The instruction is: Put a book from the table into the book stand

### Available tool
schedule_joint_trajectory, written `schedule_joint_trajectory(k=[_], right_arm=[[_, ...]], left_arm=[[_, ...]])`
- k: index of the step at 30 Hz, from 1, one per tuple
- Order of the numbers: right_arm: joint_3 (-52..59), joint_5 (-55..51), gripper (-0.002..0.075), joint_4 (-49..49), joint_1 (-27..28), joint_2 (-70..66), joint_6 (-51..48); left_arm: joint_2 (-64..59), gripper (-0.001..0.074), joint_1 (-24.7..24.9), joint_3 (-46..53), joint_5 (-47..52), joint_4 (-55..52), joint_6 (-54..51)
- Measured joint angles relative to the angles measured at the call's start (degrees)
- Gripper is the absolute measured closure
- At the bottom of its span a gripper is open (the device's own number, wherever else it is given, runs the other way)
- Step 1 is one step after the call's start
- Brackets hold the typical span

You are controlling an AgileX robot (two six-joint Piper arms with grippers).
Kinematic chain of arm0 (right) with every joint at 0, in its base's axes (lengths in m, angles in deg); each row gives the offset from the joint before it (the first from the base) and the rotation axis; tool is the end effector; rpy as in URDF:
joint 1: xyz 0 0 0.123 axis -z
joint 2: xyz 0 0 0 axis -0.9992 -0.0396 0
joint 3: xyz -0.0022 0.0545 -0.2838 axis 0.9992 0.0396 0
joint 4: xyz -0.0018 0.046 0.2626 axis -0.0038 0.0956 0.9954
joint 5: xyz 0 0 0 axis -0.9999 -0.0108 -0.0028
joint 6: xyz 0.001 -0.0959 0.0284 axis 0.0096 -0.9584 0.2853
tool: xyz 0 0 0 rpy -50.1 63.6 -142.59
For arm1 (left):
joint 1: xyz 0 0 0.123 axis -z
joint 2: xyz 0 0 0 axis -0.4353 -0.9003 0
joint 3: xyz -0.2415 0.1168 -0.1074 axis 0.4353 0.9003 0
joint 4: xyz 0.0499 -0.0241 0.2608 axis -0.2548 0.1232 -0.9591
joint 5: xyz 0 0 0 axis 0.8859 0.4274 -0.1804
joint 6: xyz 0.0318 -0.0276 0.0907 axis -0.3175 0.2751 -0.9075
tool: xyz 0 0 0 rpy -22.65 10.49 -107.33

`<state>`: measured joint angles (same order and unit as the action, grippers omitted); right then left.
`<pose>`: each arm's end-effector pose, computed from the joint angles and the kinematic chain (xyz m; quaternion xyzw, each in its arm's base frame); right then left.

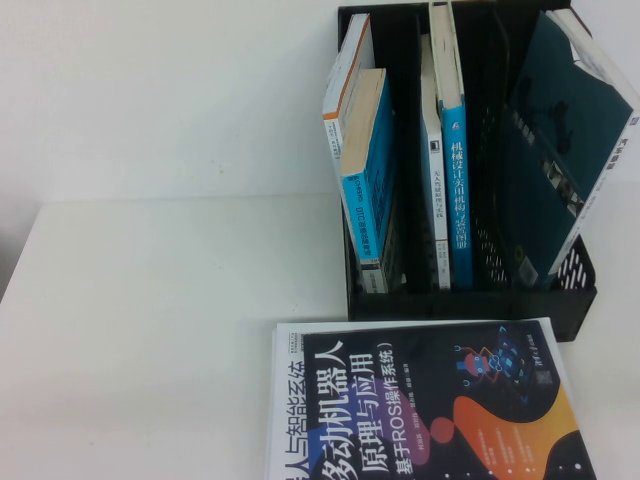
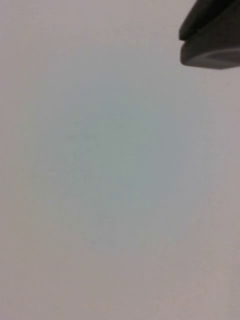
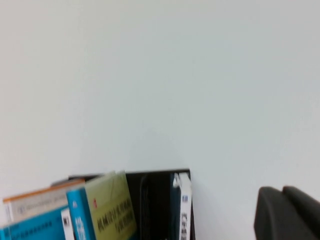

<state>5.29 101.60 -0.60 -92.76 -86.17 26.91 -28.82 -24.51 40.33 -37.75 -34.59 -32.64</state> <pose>0.0659 0.0073 0.2426 -0.0121 0.5246 0.0696 0.8484 0.0613 0.0028 0.2524 -0.0574 0.4802 -0.0815 0.8715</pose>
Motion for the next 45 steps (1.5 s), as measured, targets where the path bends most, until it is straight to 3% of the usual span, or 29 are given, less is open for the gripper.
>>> schedule_joint_trajectory(k=[4, 8, 14, 23, 26, 31, 34, 45], right_arm=[[0.00, 0.84, 0.0718, 3.37, 0.00, 0.00, -0.15], [-1.14, -1.67, 0.0718, 3.89, 0.00, 0.00, -0.15], [-14.97, -22.69, 0.0718, 1.59, 0.00, 0.00, -0.15], [-32.08, -44.87, 0.0718, 1.56, 0.00, -9.10, -0.37], [-34.84, -49.71, 0.0718, 2.57, 0.00, -13.49, -0.37], [-37.04, -54.62, 0.0718, 7.74, 0.00, -22.06, -2.37], [-37.13, -59.39, 0.0718, 12.24, 0.00, -29.52, -3.06], [-37.03, -57.66, 0.0718, 33.24, 0.00, -60.04, -18.90]], left_arm=[[0.00, 0.0737, 0.00, 0.00, 0.35, 0.76, 0.00], [0.00, 0.0737, 0.00, -4.15, 14.62, 3.84, -0.26], [-2.13, 0.0737, 0.00, -19.27, 36.15, 5.74, -2.29], [-4.90, 0.0737, 0.02, -25.15, 40.86, 10.41, -2.86], [-7.96, 0.0737, 0.02, -26.67, 48.85, 13.41, -2.86], [-17.85, 0.0737, 0.02, -29.15, 65.70, 19.47, -3.56], [-24.14, 0.0737, 0.02, -29.35, 70.93, 23.98, -6.24], [-41.16, 0.0737, 0.02, -29.39, 72.74, 36.23, -11.37]])
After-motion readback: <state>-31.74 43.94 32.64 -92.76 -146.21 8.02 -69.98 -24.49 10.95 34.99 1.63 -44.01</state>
